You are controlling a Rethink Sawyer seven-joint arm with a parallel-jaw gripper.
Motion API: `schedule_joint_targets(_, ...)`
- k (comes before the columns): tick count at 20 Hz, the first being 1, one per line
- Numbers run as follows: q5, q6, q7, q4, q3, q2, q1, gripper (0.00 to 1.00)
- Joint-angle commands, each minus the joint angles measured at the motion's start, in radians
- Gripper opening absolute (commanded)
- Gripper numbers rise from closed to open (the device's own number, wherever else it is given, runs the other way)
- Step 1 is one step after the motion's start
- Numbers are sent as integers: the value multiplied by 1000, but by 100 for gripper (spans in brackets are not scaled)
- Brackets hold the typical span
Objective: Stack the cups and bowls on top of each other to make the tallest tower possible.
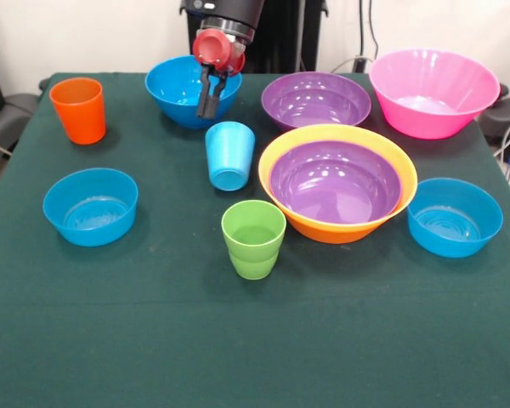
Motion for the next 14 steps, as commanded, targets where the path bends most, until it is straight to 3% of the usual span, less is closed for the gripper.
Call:
schedule_joint_targets(1, 36, 63, 258, -97, 136, 23, 10, 100)
schedule_joint_targets(14, 41, 89, 310, -116, 137, 29, 39, 100)
